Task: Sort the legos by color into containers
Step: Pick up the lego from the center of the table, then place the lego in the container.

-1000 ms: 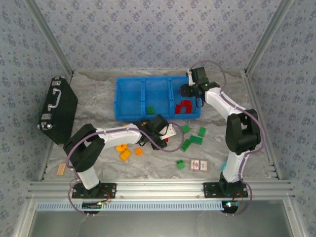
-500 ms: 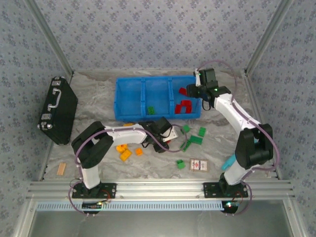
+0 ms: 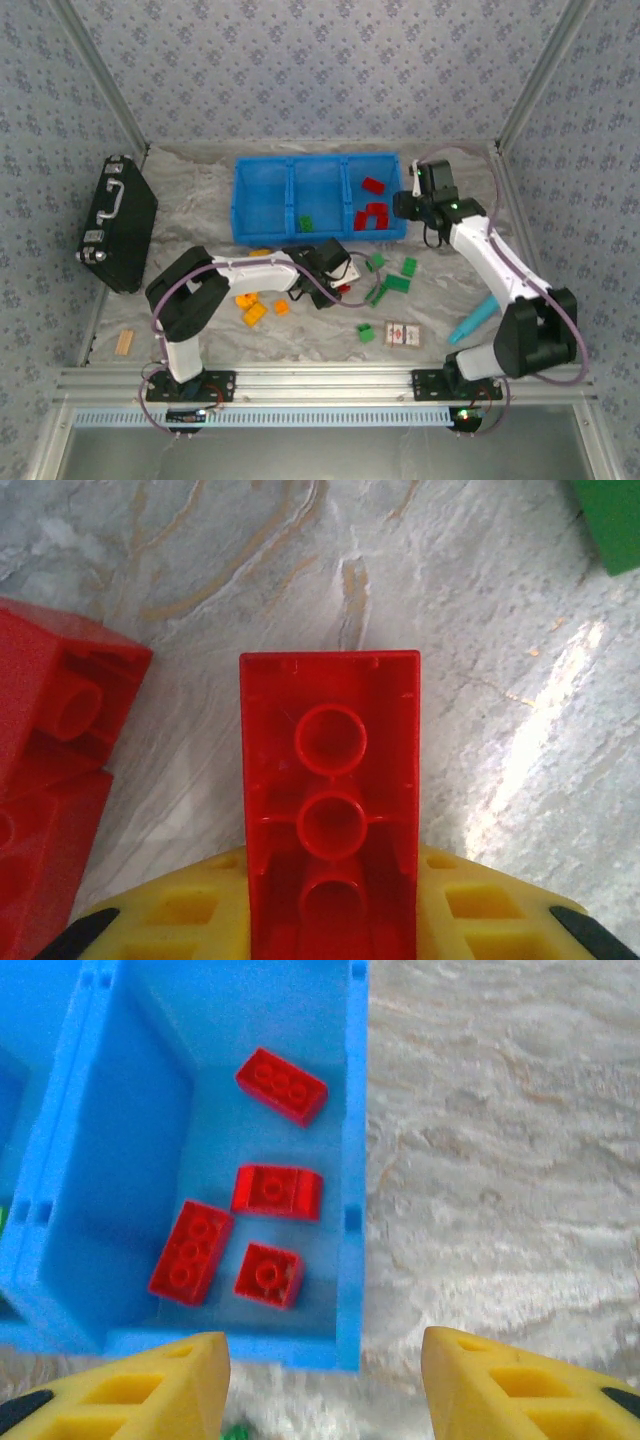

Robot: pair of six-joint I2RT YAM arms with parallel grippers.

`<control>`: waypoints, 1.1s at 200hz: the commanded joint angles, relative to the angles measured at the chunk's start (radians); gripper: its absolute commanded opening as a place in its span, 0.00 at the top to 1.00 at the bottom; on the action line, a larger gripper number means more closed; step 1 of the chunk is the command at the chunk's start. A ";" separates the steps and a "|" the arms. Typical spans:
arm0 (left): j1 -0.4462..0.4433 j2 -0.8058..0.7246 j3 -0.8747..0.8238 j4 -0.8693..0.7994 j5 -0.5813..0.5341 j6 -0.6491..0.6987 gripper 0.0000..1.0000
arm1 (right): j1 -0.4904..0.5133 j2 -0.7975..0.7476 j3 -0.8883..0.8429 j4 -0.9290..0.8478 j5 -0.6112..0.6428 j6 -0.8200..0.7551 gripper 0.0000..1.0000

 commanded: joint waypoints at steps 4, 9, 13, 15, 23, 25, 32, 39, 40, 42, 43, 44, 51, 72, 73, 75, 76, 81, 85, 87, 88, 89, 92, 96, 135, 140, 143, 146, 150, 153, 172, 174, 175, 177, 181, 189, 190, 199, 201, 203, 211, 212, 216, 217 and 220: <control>0.008 -0.063 0.074 -0.094 -0.031 -0.022 0.70 | 0.000 -0.108 -0.099 -0.091 -0.021 0.105 0.45; 0.010 -0.071 0.089 -0.102 -0.033 -0.021 0.71 | 0.001 -0.127 -0.122 -0.100 -0.029 0.123 0.45; 0.010 -0.075 0.103 -0.109 -0.035 -0.020 0.72 | 0.003 -0.141 -0.142 -0.105 -0.033 0.138 0.45; 0.012 -0.078 0.110 -0.113 -0.035 -0.020 0.72 | 0.004 -0.148 -0.153 -0.107 -0.034 0.146 0.45; 0.016 -0.088 0.141 -0.126 -0.037 -0.015 0.72 | 0.007 -0.176 -0.192 -0.114 -0.042 0.171 0.45; 0.018 -0.090 0.150 -0.131 -0.038 -0.013 0.72 | 0.006 -0.181 -0.203 -0.115 -0.042 0.177 0.45; 0.021 -0.096 0.180 -0.141 -0.039 -0.007 0.73 | 0.008 -0.201 -0.232 -0.123 -0.043 0.200 0.45; 0.028 -0.101 0.215 -0.149 -0.040 0.000 0.73 | 0.009 -0.219 -0.259 -0.128 -0.042 0.219 0.46; 0.028 -0.101 0.220 -0.150 -0.041 0.001 0.73 | 0.009 -0.222 -0.263 -0.128 -0.041 0.221 0.46; 0.031 -0.101 0.232 -0.154 -0.041 0.004 0.73 | 0.009 -0.227 -0.270 -0.129 -0.041 0.226 0.45; 0.032 -0.101 0.237 -0.154 -0.040 0.005 0.73 | 0.009 -0.229 -0.274 -0.130 -0.042 0.229 0.45; 0.033 -0.101 0.243 -0.155 -0.040 0.007 0.73 | 0.009 -0.231 -0.277 -0.130 -0.042 0.232 0.45; 0.042 -0.100 0.277 -0.159 -0.044 0.018 0.73 | 0.009 -0.245 -0.297 -0.135 -0.039 0.251 0.45; 0.080 -0.075 0.397 -0.151 -0.043 0.035 0.75 | 0.009 -0.268 -0.337 -0.140 -0.034 0.293 0.45; 0.082 -0.073 0.403 -0.150 -0.043 0.036 0.75 | 0.009 -0.270 -0.339 -0.140 -0.034 0.293 0.45; 0.084 -0.067 0.416 -0.149 -0.042 0.039 0.75 | 0.009 -0.270 -0.341 -0.139 -0.034 0.297 0.45; 0.086 -0.065 0.421 -0.148 -0.042 0.040 0.75 | 0.009 -0.272 -0.342 -0.139 -0.034 0.299 0.45; 0.094 -0.051 0.451 -0.144 -0.043 0.045 0.75 | 0.009 -0.274 -0.350 -0.137 -0.036 0.306 0.45; 0.100 -0.038 0.475 -0.143 -0.047 0.048 0.76 | 0.009 -0.276 -0.356 -0.134 -0.035 0.313 0.45; 0.103 -0.030 0.488 -0.142 -0.048 0.049 0.76 | 0.009 -0.276 -0.360 -0.132 -0.035 0.316 0.45; 0.103 -0.027 0.495 -0.142 -0.048 0.049 0.76 | 0.009 -0.276 -0.362 -0.132 -0.035 0.317 0.45; 0.104 -0.023 0.501 -0.141 -0.048 0.050 0.76 | 0.009 -0.276 -0.363 -0.131 -0.035 0.318 0.45; 0.108 -0.010 0.520 -0.142 -0.049 0.051 0.76 | 0.008 -0.276 -0.368 -0.128 -0.035 0.323 0.45; 0.113 0.007 0.543 -0.144 -0.051 0.051 0.76 | 0.007 -0.277 -0.374 -0.124 -0.036 0.327 0.45; 0.124 0.221 0.833 -0.207 -0.077 0.060 0.77 | -0.007 -0.242 -0.411 -0.090 -0.023 0.343 0.45; 0.125 0.246 0.874 -0.209 -0.076 0.059 0.77 | -0.012 -0.234 -0.415 -0.084 -0.025 0.343 0.45; 0.125 0.261 0.892 -0.211 -0.075 0.058 0.77 | -0.013 -0.230 -0.416 -0.079 -0.026 0.343 0.45; 0.126 0.277 0.909 -0.212 -0.074 0.055 0.77 | -0.014 -0.225 -0.419 -0.074 -0.028 0.344 0.45; 0.127 0.297 0.930 -0.215 -0.070 0.052 0.77 | -0.017 -0.218 -0.421 -0.068 -0.031 0.344 0.45; 0.128 0.312 0.948 -0.217 -0.065 0.049 0.77 | -0.019 -0.211 -0.423 -0.062 -0.034 0.344 0.45; 0.138 0.401 1.052 -0.256 -0.033 0.009 0.77 | -0.020 -0.176 -0.431 -0.036 -0.042 0.347 0.45; 0.140 0.411 1.063 -0.259 -0.031 0.003 0.77 | -0.021 -0.172 -0.431 -0.032 -0.043 0.347 0.45; 0.140 0.415 1.067 -0.261 -0.029 -0.001 0.77 | -0.021 -0.171 -0.431 -0.031 -0.043 0.347 0.45; 0.141 0.423 1.077 -0.264 -0.027 -0.008 0.77 | -0.021 -0.167 -0.431 -0.029 -0.042 0.347 0.45; 0.145 0.439 1.095 -0.273 -0.022 -0.019 0.77 | -0.019 -0.161 -0.433 -0.025 -0.042 0.348 0.45; 0.147 0.465 1.127 -0.280 -0.015 -0.036 0.77 | -0.022 -0.149 -0.436 -0.015 -0.039 0.349 0.45; 0.148 0.468 1.130 -0.280 -0.014 -0.038 0.77 | -0.022 -0.147 -0.436 -0.013 -0.040 0.349 0.45; 0.148 0.493 1.152 -0.280 -0.016 -0.044 0.77 | -0.023 -0.134 -0.438 0.000 -0.040 0.349 0.45; 0.148 0.498 1.158 -0.300 -0.016 -0.045 0.77 | -0.022 -0.132 -0.439 0.003 -0.039 0.349 0.45; 0.148 0.503 1.164 -0.307 -0.016 -0.045 0.77 | -0.023 -0.129 -0.440 0.007 -0.039 0.349 0.45; 0.148 0.524 1.189 -0.321 -0.017 -0.045 0.76 | -0.026 -0.115 -0.442 0.021 -0.043 0.349 0.45; 0.148 0.528 1.192 -0.322 -0.017 -0.045 0.76 | -0.025 -0.113 -0.441 0.022 -0.043 0.349 0.45; 0.148 0.539 1.204 -0.328 -0.017 -0.045 0.76 | -0.027 -0.105 -0.441 0.030 -0.045 0.348 0.45; 0.148 0.542 1.207 -0.330 -0.017 -0.045 0.75 | -0.027 -0.103 -0.441 0.032 -0.046 0.349 0.45; 0.148 0.551 1.216 -0.336 -0.017 -0.045 0.74 | -0.027 -0.098 -0.440 0.038 -0.048 0.348 0.45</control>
